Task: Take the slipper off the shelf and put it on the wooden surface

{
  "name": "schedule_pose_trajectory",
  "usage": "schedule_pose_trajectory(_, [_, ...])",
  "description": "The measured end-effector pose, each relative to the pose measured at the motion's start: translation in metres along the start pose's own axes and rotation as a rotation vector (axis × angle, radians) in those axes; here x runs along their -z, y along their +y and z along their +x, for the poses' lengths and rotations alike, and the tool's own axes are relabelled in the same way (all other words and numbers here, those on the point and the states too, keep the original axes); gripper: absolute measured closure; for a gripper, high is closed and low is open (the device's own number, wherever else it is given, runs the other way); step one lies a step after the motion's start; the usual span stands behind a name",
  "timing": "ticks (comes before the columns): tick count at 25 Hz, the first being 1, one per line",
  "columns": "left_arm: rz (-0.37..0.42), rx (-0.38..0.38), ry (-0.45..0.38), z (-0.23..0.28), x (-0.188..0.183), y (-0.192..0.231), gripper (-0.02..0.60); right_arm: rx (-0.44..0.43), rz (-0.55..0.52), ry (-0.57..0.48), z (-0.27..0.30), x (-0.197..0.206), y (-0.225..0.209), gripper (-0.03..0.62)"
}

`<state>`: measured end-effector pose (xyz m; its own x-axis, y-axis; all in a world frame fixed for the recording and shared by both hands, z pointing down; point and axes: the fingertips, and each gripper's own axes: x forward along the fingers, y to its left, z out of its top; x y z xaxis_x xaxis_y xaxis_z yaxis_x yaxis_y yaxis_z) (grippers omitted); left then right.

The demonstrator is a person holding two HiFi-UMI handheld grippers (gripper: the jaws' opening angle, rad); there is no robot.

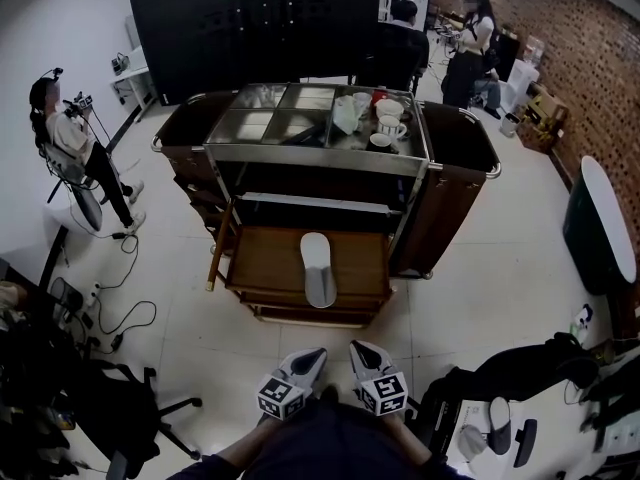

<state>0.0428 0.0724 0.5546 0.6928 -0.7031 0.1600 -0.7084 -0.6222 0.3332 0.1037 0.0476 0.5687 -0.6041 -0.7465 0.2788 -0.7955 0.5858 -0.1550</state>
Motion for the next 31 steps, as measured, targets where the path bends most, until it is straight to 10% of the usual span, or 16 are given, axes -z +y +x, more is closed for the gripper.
schedule_pose_trajectory(31, [0.025,-0.027,-0.035,-0.010,-0.015,0.026,0.566,-0.052,-0.081,-0.029,0.021,-0.020,0.019,0.594])
